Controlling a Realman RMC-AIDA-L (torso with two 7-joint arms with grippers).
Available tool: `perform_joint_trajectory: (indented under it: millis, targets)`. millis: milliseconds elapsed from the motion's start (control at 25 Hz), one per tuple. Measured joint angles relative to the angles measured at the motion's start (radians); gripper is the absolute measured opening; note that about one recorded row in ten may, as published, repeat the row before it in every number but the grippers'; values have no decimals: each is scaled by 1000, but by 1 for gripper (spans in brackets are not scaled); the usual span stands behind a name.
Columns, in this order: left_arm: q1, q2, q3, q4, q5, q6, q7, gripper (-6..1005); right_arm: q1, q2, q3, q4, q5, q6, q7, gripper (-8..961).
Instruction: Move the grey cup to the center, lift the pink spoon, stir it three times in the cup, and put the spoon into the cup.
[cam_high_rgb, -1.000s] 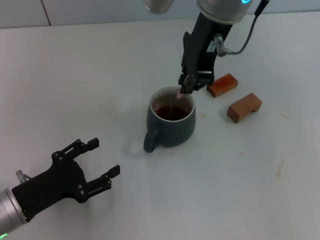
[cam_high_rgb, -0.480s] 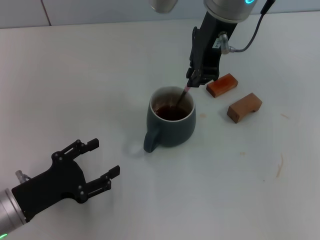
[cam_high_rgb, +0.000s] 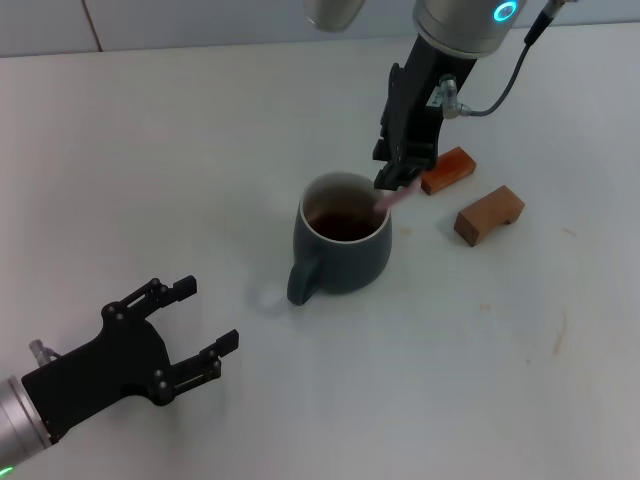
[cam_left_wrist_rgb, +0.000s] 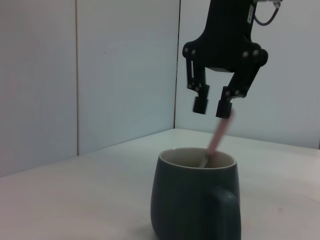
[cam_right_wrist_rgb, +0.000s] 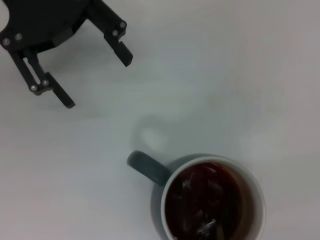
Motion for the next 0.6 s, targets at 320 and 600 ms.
perform_joint_trajectory:
  millis: [320,600]
  targets:
    - [4,0,0,0,0,1,0,813,-179,-2,-2,-255,189,43,-16,413]
    - [4,0,1,0,0,2,0,813,-440,-8,118,-433,537,125,-122,504]
